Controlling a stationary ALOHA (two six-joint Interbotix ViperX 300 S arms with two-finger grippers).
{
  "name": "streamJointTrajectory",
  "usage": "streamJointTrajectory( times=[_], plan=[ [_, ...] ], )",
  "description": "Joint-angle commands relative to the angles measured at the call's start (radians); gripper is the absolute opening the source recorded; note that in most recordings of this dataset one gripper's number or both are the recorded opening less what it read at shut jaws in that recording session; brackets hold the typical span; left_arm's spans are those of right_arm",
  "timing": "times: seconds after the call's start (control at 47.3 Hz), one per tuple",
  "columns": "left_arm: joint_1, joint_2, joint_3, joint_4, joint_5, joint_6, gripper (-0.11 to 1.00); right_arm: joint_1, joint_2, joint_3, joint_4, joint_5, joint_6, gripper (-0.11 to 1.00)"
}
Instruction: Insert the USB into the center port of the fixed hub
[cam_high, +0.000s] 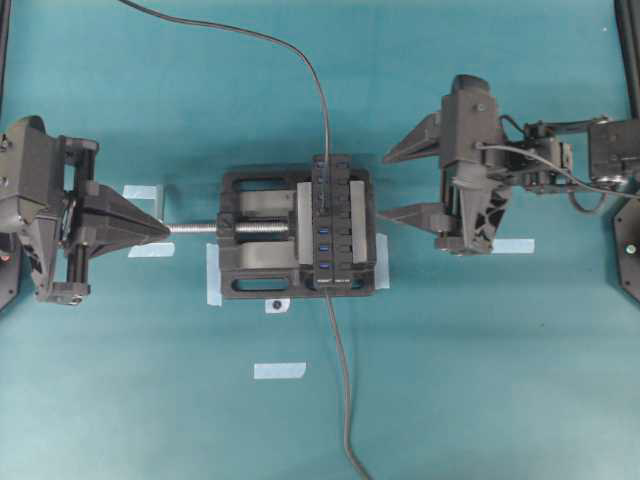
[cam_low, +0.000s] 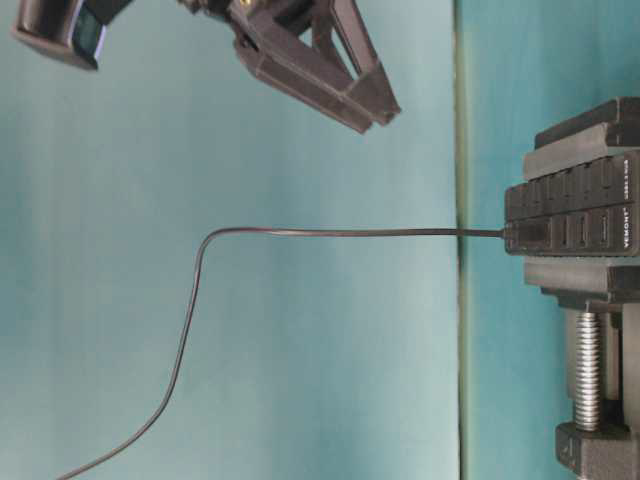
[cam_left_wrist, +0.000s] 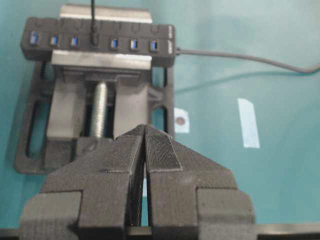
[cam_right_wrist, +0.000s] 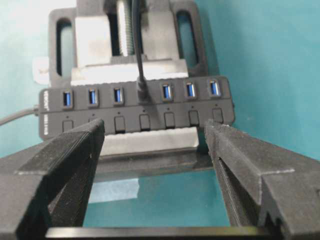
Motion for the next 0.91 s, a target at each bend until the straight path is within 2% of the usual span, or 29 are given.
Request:
streamJointTrajectory(
  times=[0.0, 0.888],
  plan=[
    [0.002, 0.0, -0.014, 0.002, -0.023, -0.002, 0.0, 0.0, -0.023, 0.002, 0.002, -0.028, 0.009, 0.82],
    [0.002, -0.002, -0.005, 0.0, -0.035, 0.0, 0.0, 0.005, -0.025, 0.014, 0.002, -0.046, 0.009, 0.82]
  ],
)
